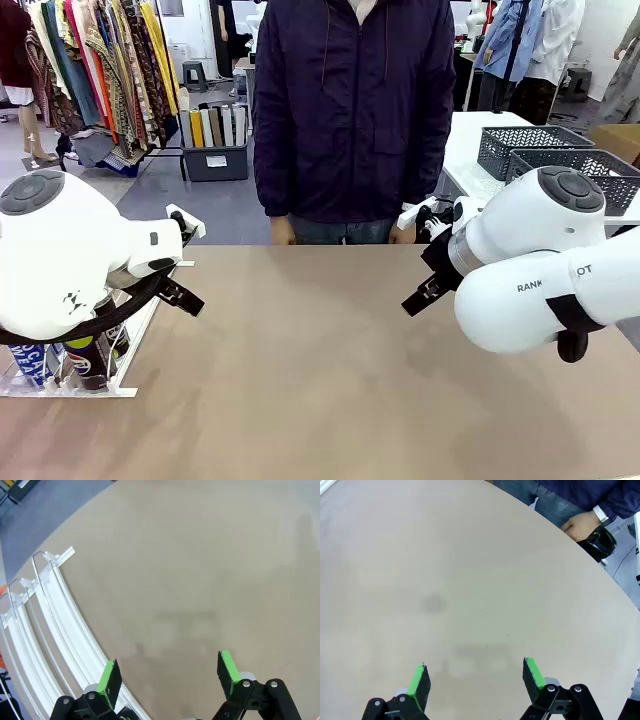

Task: Retrieve and store the cans from the dispenser.
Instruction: Pick up one can from the Automatic Can Dispenser and place it in the middle of the table.

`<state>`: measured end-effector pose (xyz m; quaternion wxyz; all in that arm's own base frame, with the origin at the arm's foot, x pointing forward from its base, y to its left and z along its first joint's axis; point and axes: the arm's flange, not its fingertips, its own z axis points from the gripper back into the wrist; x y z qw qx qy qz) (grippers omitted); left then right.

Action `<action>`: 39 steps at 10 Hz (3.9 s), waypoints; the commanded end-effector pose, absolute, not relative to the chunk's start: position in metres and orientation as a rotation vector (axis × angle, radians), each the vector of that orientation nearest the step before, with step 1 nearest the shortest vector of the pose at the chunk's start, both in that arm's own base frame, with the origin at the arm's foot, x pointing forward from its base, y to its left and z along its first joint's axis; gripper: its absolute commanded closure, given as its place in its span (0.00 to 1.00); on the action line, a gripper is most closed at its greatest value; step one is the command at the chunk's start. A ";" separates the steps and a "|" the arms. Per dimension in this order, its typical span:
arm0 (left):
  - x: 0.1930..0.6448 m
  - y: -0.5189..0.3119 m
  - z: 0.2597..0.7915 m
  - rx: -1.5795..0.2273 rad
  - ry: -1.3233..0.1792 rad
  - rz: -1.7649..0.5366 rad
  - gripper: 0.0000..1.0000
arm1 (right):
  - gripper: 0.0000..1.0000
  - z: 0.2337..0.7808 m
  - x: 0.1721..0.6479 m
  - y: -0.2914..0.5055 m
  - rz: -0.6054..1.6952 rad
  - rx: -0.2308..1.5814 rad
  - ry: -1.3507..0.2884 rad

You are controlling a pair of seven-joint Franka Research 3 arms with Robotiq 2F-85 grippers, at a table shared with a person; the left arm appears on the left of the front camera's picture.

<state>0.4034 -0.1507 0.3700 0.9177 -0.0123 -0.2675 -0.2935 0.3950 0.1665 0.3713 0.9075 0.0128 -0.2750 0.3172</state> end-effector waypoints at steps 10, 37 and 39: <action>0.403 -0.151 0.370 -0.025 -0.551 -0.604 0.00 | 0.00 0.371 0.395 0.167 0.655 0.026 -0.568; 0.261 0.218 0.493 -1.095 -0.721 0.398 0.00 | 0.00 0.499 0.249 -0.222 -0.476 1.249 -0.687; 0.262 0.216 0.492 -1.080 -0.704 0.398 0.00 | 0.00 0.499 0.249 -0.222 -0.476 1.249 -0.687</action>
